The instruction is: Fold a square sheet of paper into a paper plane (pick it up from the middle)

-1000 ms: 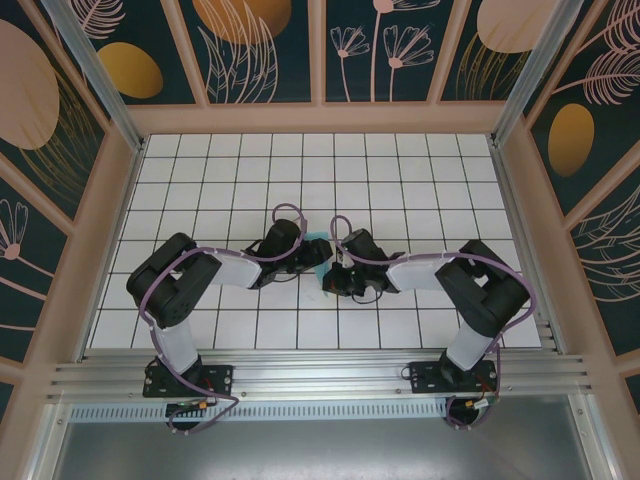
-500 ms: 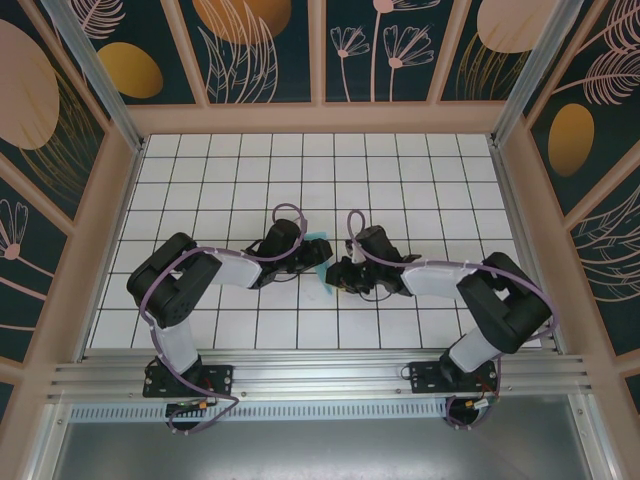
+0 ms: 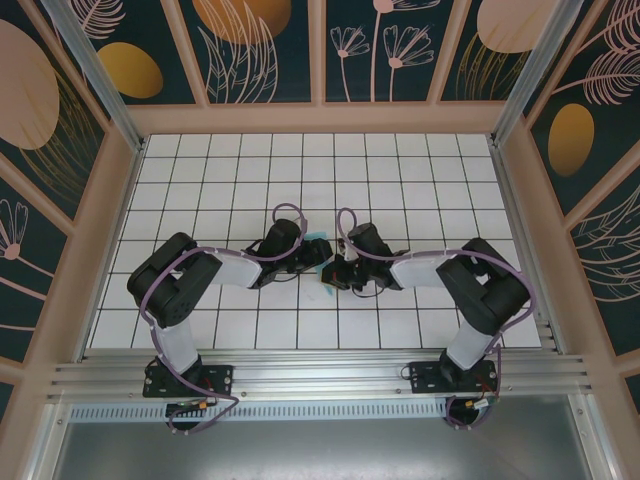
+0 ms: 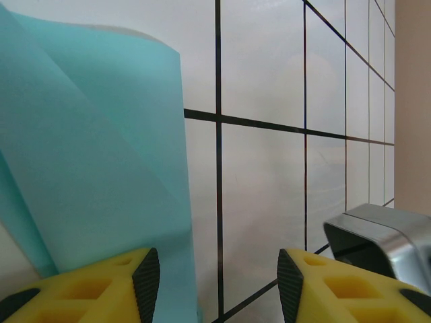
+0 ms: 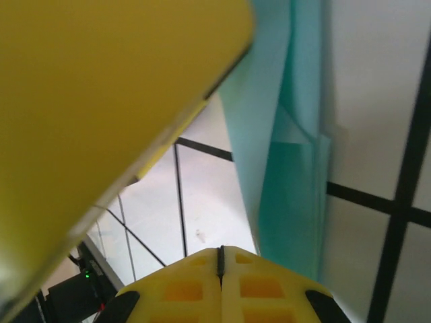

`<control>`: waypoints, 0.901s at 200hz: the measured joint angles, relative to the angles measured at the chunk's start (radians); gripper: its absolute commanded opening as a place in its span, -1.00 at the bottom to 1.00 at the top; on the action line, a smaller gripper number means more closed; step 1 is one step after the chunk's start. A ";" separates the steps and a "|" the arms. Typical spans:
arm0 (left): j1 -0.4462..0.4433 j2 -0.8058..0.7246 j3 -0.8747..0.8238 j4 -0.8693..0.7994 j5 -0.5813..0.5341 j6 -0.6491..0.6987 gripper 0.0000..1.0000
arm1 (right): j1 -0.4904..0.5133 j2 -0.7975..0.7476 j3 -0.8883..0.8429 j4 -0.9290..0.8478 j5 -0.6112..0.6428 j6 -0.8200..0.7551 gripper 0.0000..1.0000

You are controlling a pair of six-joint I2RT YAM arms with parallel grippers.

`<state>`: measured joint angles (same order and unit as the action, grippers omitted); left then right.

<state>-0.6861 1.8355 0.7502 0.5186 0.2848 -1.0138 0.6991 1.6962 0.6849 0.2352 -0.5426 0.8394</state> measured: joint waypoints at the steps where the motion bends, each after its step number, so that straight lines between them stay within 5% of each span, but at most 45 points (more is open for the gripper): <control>1: 0.000 0.000 0.000 0.000 0.000 0.000 0.05 | 0.000 0.001 0.000 0.000 0.000 0.000 -0.95; 110: 0.000 0.002 0.000 0.000 0.000 0.000 0.04 | -0.017 0.008 -0.091 0.111 -0.001 0.008 -0.91; 180: 0.000 0.003 -0.002 0.005 0.000 -0.001 0.03 | -0.017 -0.040 -0.041 -0.013 -0.012 -0.020 -0.88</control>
<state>-0.6857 1.8385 0.7483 0.5240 0.2844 -1.0145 0.6823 1.6566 0.6437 0.2218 -0.5545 0.8196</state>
